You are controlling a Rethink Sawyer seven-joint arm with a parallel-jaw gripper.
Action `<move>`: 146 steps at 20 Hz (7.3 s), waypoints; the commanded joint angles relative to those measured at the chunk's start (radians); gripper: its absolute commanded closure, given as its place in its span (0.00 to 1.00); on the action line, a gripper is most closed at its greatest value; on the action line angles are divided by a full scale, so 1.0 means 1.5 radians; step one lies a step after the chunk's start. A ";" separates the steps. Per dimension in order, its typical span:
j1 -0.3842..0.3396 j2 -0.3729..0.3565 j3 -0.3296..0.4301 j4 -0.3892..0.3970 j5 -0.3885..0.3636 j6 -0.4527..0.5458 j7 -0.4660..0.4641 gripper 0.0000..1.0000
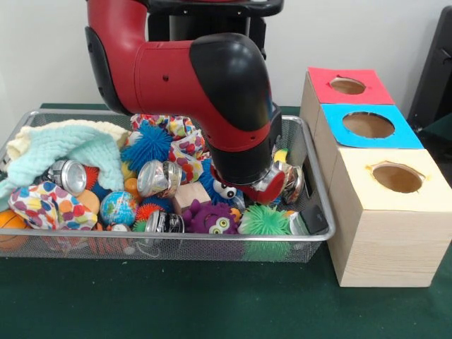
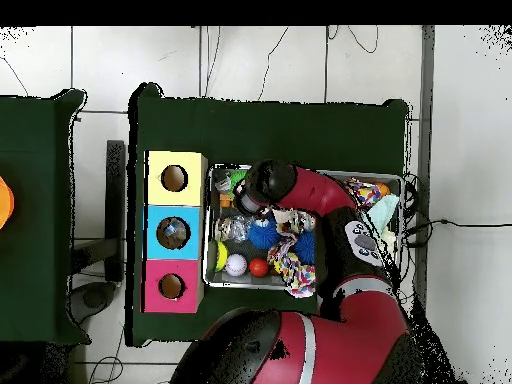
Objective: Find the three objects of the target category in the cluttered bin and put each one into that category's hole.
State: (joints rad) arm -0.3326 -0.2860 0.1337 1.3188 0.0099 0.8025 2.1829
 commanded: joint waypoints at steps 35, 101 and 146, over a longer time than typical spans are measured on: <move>0.038 0.090 0.021 0.062 -0.070 -0.090 -0.007 0.00; 0.008 0.019 -0.043 0.064 -0.126 -0.035 -0.045 0.00; 0.037 0.082 -0.075 0.056 -0.127 -0.149 0.045 0.00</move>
State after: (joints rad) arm -0.2624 -0.3090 0.0416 1.3909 -0.1082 0.7339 2.1831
